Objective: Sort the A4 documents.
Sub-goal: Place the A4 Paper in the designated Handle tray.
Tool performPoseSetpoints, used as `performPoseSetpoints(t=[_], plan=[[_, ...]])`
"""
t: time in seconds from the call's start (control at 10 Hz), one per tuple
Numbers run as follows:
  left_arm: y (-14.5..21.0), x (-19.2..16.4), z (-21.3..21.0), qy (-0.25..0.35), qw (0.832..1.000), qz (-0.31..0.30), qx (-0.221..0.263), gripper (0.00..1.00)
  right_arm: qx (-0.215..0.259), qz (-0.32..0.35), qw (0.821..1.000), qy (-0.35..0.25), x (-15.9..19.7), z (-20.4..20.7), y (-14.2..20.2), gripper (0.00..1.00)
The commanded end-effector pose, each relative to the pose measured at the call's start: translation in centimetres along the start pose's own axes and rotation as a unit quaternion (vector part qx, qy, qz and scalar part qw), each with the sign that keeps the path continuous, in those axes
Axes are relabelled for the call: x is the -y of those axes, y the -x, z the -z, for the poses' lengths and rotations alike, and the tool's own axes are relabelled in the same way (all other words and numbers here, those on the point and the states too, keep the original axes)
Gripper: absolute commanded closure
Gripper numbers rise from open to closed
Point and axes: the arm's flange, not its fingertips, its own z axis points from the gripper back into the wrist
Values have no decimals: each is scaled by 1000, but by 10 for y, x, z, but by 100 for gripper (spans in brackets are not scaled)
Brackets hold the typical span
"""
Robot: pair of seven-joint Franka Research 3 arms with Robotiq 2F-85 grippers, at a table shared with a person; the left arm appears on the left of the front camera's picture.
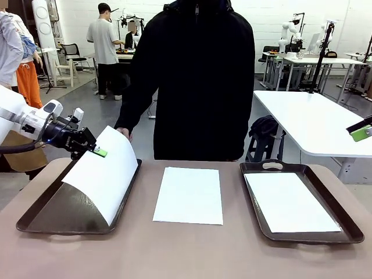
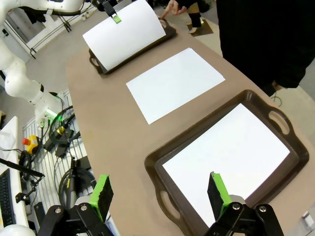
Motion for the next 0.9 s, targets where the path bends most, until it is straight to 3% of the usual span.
performPoseSetpoints(t=[0.0, 0.5, 0.8], plan=[[2, -1, -7, -48, 998, -34, 10, 99, 0, 0, 1000, 1, 0, 1, 0, 0], [-5, -37, -3, -76, 996, -12, -42, 99, 0, 0, 1000, 1, 0, 1, 0, 0], [-14, -44, -15, -129, 991, -27, -34, 99, 0, 0, 1000, 1, 0, 1, 0, 0]])
